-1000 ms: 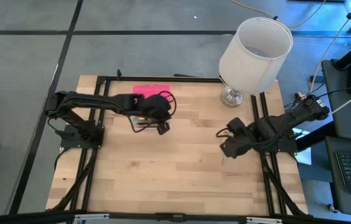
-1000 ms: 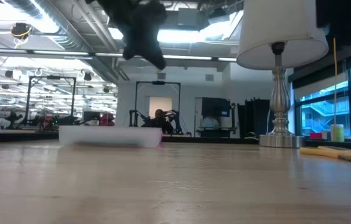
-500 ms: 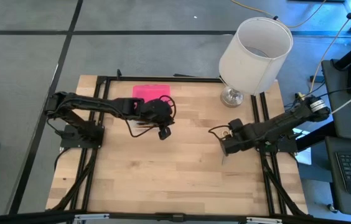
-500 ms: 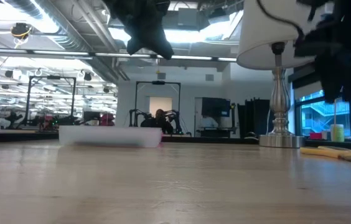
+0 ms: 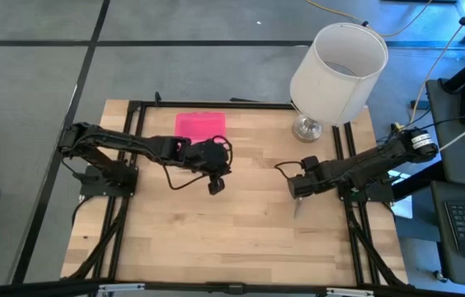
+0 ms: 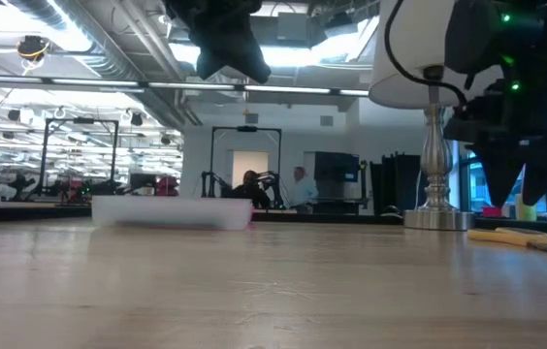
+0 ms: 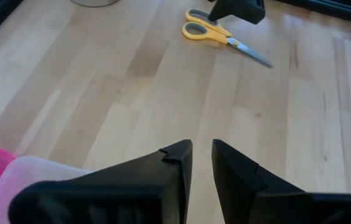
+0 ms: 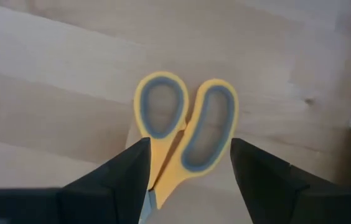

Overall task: Pick & place school supplies into a supply box
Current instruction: Put the yellow scissors into the supply box

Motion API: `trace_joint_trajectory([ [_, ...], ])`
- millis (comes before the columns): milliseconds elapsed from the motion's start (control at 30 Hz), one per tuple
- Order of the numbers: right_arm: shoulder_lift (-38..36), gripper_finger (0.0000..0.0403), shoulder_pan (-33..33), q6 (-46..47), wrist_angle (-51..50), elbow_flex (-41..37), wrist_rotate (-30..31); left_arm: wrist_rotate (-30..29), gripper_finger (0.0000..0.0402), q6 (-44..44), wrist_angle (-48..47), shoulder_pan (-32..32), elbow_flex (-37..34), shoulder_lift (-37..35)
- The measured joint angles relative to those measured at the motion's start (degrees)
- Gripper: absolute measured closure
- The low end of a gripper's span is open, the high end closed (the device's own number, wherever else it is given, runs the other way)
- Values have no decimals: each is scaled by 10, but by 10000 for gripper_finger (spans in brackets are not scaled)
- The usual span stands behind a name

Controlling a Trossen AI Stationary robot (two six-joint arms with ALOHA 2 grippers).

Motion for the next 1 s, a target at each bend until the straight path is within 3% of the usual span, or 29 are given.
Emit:
trace_joint_trajectory([
  [467,0,178,-25,2,82,-47,-2,0,347,15,0,0,0,0],
  [733,-1,180,-30,3,180,-98,6,0,352,16,0,0,0,0],
  [1000,-1,234,-30,3,195,-111,17,0,351,15,0,0,0,0],
])
